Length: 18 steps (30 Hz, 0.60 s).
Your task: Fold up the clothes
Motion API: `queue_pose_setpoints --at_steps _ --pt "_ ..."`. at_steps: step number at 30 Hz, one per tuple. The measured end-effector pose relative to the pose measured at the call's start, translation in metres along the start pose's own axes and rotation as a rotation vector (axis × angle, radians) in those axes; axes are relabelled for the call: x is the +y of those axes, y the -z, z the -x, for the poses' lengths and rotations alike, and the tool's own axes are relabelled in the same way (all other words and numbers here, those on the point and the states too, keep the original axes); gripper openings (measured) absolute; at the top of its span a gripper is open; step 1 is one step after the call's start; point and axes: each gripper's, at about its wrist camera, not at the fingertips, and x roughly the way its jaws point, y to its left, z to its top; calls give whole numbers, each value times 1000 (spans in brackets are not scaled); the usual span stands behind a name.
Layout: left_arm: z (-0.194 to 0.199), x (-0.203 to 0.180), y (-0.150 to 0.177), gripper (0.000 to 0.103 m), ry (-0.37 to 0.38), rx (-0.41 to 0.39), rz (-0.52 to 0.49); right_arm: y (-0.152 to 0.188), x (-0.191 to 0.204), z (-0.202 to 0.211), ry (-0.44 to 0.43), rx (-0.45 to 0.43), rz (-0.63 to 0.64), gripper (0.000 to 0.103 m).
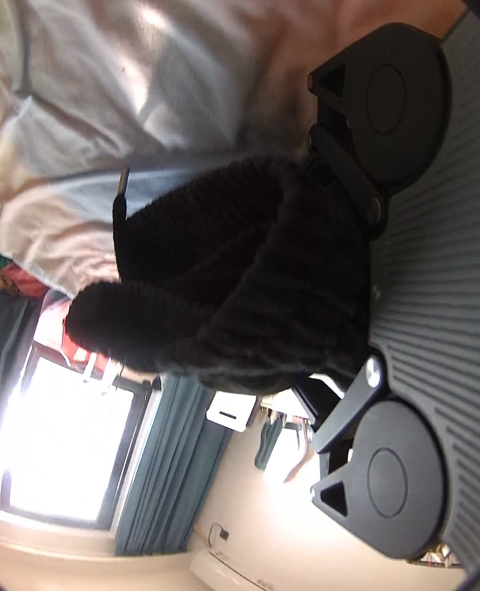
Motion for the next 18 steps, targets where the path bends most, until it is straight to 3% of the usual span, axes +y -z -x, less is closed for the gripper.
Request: queue_pose_setpoints --at_steps 5,8,11,13,16,18 --pt "0 16 -3 98 -12 12 90 0 11 0 -114 16 11 103" --pt "1 15 -3 98 1 21 82 6 4 -10 -12 41 28 103" --pt "1 6 -1 93 41 83 42 13 -5 -21 122 69 46 103" --pt "7 2 -4 86 94 143 43 17 -8 -26 195 83 69 92" --pt "21 10 -16 88 227 182 103 19 5 -22 232 72 108 70" --pt "25 22 -24 91 301 179 182 22 11 -18 246 52 125 60"
